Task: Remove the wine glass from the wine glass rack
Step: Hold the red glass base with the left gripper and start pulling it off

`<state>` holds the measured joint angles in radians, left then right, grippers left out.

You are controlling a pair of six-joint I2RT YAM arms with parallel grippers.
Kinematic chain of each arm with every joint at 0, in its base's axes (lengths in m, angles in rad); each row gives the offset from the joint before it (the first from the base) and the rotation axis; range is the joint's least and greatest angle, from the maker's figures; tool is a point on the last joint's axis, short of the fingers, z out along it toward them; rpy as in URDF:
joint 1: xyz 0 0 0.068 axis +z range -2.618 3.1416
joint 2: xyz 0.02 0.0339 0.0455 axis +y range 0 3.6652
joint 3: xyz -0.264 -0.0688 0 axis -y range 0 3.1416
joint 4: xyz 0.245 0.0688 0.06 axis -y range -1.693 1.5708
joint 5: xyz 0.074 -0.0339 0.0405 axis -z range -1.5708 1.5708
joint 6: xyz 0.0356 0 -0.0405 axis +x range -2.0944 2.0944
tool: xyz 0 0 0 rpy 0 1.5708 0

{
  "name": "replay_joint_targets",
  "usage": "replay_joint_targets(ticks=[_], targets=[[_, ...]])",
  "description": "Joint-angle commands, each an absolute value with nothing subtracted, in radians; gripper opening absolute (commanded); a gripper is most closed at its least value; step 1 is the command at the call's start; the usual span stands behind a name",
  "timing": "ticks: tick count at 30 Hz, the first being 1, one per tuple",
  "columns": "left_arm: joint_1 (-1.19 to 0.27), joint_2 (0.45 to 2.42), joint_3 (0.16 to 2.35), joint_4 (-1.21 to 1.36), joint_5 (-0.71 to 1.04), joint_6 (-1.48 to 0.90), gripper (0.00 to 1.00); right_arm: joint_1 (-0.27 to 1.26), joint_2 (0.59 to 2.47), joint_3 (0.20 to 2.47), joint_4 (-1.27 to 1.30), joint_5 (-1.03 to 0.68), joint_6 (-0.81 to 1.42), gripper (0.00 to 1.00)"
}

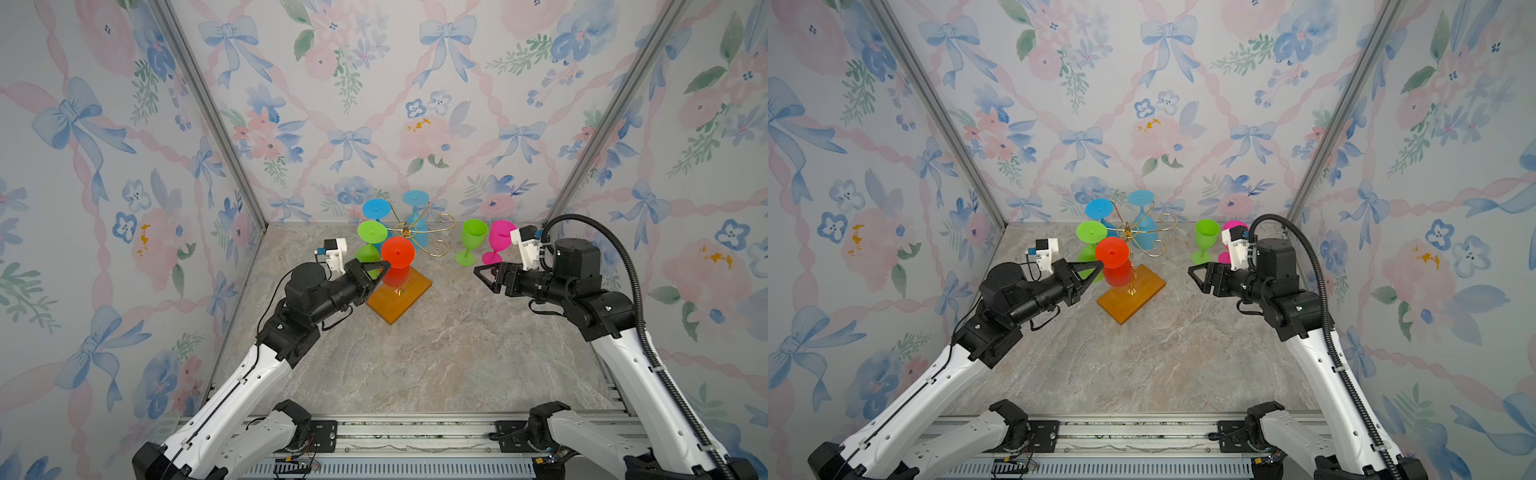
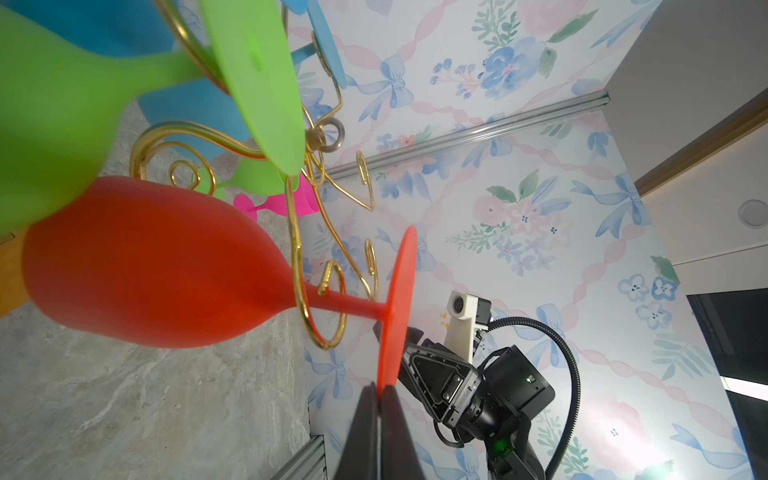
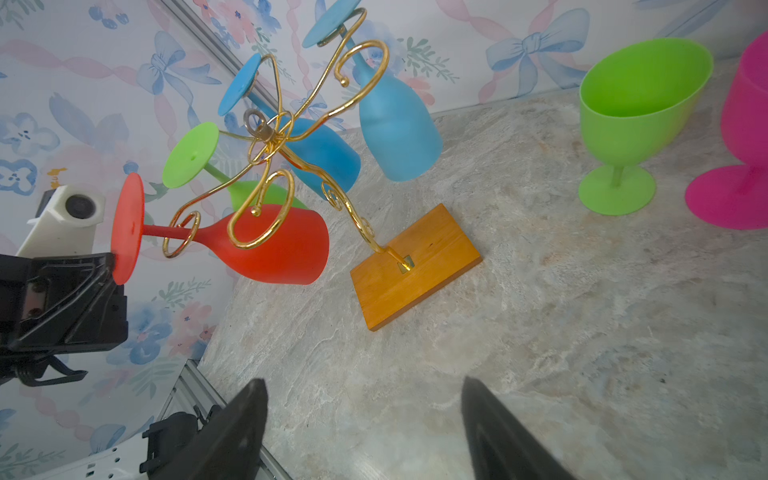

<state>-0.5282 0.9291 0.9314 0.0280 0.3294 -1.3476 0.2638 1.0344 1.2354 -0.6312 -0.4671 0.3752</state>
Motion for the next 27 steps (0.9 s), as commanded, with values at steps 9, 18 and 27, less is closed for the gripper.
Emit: replay_joint_targets(ticks=[9, 18, 27], targets=[[-0.511, 0.877, 0.891, 0.062, 0.313, -1.393, 0.0, 0.272, 1.049, 1.232, -0.6, -0.464, 0.386, 0.76], [-0.477, 0.888, 0.89, 0.062, 0.316, -1.401, 0.0, 0.272, 1.051, 1.221, -0.594, -0.464, 0.389, 0.76], [-0.476, 0.96, 0.944, 0.062, 0.344, -1.383, 0.0, 0.272, 1.049, 1.215, -0.594, -0.462, 0.385, 0.76]])
